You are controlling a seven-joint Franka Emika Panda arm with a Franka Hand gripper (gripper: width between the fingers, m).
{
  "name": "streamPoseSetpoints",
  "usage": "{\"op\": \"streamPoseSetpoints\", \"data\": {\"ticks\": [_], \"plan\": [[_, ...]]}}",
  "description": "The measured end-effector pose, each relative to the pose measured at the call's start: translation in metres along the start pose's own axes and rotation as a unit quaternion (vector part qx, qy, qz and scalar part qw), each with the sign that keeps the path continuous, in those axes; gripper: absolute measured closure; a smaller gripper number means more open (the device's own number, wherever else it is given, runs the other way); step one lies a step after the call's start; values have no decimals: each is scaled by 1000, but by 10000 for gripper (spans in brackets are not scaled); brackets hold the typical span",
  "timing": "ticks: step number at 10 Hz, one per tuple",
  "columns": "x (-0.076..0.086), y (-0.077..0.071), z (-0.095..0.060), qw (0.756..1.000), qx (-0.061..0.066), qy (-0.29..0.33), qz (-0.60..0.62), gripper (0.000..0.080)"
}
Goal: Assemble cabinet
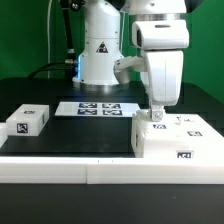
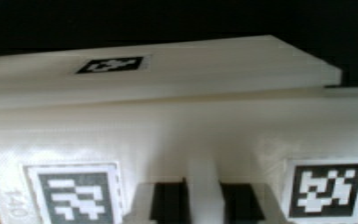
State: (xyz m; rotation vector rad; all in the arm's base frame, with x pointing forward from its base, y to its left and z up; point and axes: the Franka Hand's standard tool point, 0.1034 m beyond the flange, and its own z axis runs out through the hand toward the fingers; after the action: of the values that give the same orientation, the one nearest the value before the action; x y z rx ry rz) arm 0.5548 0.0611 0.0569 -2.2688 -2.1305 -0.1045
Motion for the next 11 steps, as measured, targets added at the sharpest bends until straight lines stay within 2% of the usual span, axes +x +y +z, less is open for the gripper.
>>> {"op": "streamPoseSetpoints", "data": {"ticks": [1,4,7,8,9,10,11], "plan": [[-1,3,0,1000,1,1,-4,729],[2,20,0,1000,-16,5,-10,729],[2,22,1,1000,-13,-4,-18,725],[2,21,1,1000,-13,-4,-18,654],[2,21,1,1000,-12,-4,-18,654],[2,21,1,1000,-12,-4,-18,519],[1,21,1,1000,-12,-4,-18,334]]}}
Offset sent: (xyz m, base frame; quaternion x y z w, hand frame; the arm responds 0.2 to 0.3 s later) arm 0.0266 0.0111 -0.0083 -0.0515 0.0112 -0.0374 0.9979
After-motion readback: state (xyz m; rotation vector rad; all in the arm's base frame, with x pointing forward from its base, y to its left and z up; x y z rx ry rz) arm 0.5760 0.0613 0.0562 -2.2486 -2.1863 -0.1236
